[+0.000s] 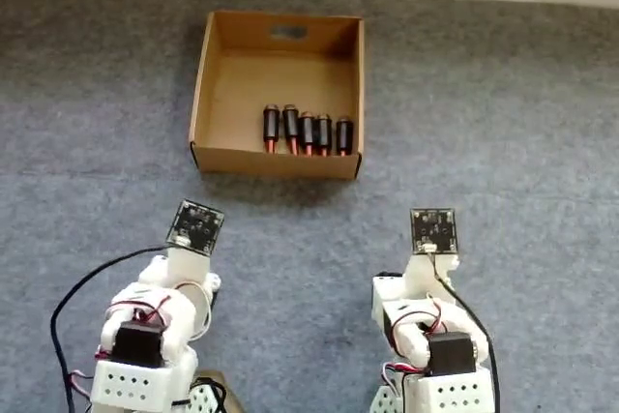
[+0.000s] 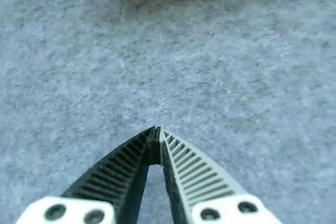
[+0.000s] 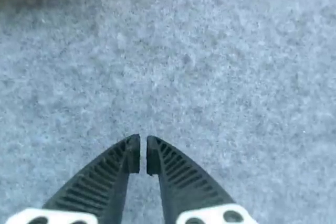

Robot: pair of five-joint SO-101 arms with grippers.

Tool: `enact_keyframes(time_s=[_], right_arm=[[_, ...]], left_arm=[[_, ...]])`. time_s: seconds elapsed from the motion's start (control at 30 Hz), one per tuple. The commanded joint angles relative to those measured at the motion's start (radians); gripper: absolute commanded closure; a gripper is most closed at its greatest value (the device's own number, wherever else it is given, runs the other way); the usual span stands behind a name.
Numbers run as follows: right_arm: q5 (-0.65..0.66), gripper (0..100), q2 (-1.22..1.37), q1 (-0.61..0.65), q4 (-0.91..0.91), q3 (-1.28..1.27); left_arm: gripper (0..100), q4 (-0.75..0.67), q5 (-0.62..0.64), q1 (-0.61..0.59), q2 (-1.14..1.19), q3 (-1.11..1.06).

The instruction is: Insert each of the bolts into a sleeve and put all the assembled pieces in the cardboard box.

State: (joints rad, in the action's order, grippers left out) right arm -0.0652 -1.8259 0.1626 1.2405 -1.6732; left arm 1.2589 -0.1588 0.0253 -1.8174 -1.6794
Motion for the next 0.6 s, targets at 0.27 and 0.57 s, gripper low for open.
enact_keyframes(time_s=[0.27,0.57], right_arm=[[-0.006,96.9,-0.008,-0.012,0.004,-0.140],[-0.006,96.9,-0.007,-0.012,0.004,-0.140]], left_arm=[[97,0.005,-0.008,-0.151,-0.001,-0.018],[97,0.005,-0.008,-0.151,-0.001,-0.018]])
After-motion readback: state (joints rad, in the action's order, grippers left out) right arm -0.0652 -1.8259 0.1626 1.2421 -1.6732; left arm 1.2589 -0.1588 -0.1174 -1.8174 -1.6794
